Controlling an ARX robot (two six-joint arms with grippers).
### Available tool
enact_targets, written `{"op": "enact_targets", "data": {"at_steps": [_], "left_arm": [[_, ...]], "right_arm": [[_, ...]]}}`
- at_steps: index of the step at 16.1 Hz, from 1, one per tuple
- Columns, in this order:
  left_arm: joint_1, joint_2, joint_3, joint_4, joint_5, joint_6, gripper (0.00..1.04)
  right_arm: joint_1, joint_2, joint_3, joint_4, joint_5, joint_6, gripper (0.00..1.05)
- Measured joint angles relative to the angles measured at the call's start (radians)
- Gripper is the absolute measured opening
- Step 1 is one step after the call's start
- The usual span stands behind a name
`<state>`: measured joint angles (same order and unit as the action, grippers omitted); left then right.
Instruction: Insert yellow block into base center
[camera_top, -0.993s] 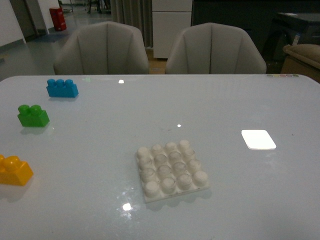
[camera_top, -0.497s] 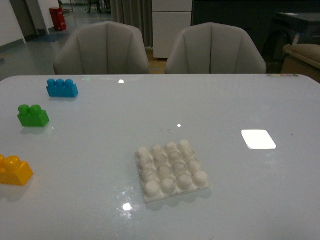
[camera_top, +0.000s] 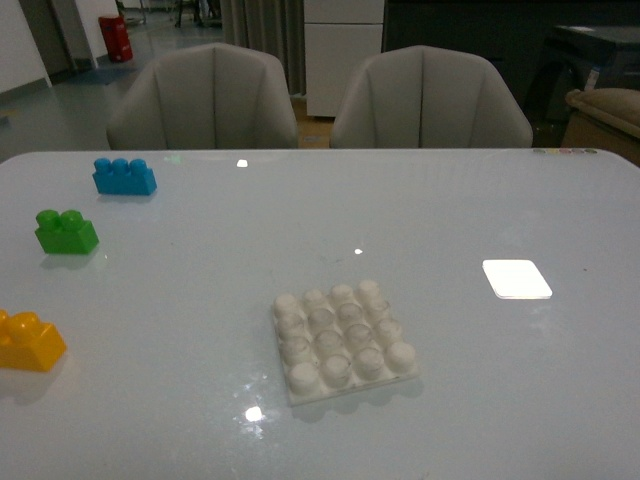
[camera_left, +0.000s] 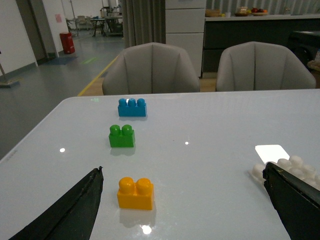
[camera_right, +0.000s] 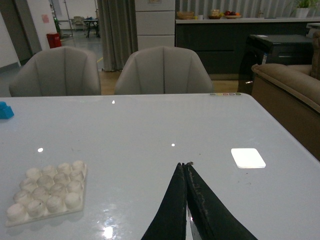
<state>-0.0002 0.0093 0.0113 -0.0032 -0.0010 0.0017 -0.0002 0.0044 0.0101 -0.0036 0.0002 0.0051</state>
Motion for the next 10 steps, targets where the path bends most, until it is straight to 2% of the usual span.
{"op": "enact_targets", "data": {"at_steps": [2,3,5,8,9,10], "left_arm": [[0.000,0.000,0.000,0.000,0.000,0.000,0.98],[0.000,0.000,0.000,0.000,0.000,0.000,0.98],[0.000,0.000,0.000,0.000,0.000,0.000,0.98],[0.000,0.000,0.000,0.000,0.000,0.000,0.98],[0.000,0.000,0.000,0.000,0.000,0.000,0.98],[0.000,0.000,0.000,0.000,0.000,0.000,0.98]], "right_arm": [[0.000,0.000,0.000,0.000,0.000,-0.001,0.03],[0.000,0.000,0.000,0.000,0.000,-0.002,0.17],[0.000,0.000,0.000,0.000,0.000,-0.001,0.69],[0.000,0.000,0.000,0.000,0.000,-0.002,0.96],[0.000,0.000,0.000,0.000,0.000,-0.001,1.00],[0.000,0.000,0.000,0.000,0.000,-0.002,0.97]]}}
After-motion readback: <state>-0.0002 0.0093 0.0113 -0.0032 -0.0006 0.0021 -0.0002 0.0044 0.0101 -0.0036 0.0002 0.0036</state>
